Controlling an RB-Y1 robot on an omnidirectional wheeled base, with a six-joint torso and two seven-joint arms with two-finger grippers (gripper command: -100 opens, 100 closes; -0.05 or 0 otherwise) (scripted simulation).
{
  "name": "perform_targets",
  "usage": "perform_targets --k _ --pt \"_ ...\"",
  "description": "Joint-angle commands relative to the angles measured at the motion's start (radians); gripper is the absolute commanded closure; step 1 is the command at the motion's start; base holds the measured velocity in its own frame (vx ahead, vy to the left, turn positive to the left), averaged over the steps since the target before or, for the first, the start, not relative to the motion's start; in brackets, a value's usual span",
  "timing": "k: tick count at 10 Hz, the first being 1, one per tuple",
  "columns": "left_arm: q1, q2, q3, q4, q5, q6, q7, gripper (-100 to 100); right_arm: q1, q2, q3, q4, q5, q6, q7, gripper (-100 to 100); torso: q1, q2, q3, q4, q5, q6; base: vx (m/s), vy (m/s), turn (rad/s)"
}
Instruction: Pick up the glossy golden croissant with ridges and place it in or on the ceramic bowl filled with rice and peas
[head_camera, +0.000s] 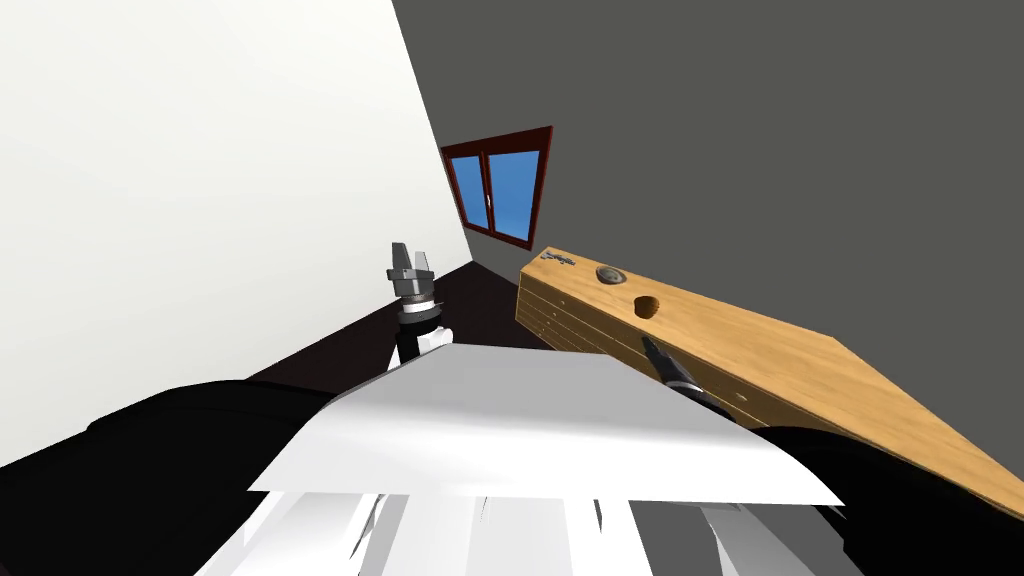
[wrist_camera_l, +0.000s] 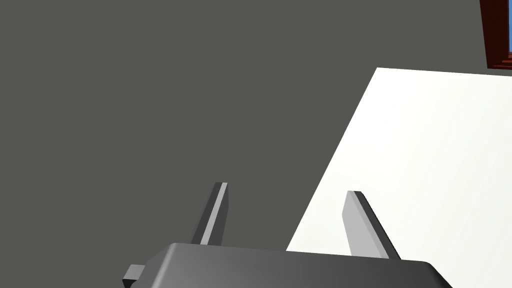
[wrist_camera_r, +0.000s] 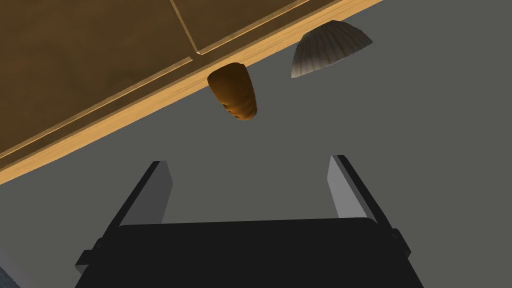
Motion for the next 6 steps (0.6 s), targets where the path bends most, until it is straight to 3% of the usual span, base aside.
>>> perform_targets --k 1,4,6 --pt "0.000 0.000 0.000 0.000 0.000 0.000 0.000 0 0.028 -0.040 -0.003 0.026 0.001 0.042 0.026 -100 0.000 0.000 0.000 0.000 0.000 0.000 0.098 0.002 0.192" --pt "0.000 0.000 0.000 0.000 0.000 0.000 0.000 0 0.070 -0.124 -0.016 0.083 -0.003 0.102 0.061 -100 0.000 -0.001 -0.001 0.000 0.000 0.000 0.099 -0.010 0.161" --pt "0.000 0.000 0.000 0.000 0.000 0.000 0.000 0 0.082 -0.152 -0.022 0.099 -0.003 0.120 0.072 -100 -0.001 0.001 0.000 0.000 0.000 0.001 0.070 -0.025 0.079"
